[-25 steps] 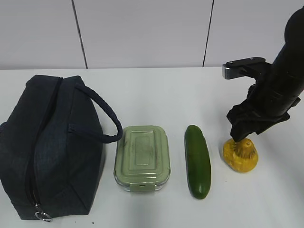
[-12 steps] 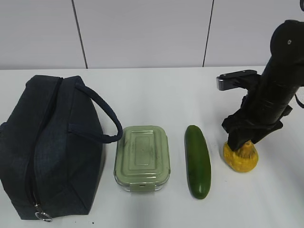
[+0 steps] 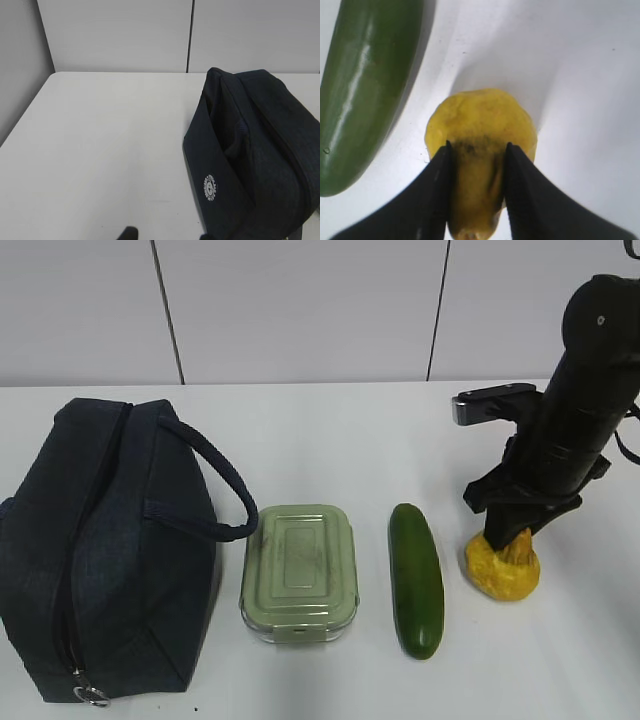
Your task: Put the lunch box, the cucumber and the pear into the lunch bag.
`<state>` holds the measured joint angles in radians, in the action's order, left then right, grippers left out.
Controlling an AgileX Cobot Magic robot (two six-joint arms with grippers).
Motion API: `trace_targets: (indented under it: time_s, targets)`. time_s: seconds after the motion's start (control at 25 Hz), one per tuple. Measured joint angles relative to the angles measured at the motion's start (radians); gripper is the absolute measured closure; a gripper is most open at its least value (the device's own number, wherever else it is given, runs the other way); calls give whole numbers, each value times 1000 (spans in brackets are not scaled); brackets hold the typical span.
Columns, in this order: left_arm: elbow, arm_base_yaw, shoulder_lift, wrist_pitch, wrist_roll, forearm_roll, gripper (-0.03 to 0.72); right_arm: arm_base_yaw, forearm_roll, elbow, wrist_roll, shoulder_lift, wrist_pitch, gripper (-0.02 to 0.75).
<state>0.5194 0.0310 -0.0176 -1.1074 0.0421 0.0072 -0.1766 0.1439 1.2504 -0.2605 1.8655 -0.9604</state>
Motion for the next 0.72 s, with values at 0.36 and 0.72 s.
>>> trace_targets:
  time_s: [0.36, 0.72]
  targets:
    - [0, 0, 0, 0, 0, 0, 450, 0, 3, 32, 0, 6, -55, 481]
    - [0, 0, 0, 0, 0, 0, 450, 0, 3, 183, 0, 6, -168, 483]
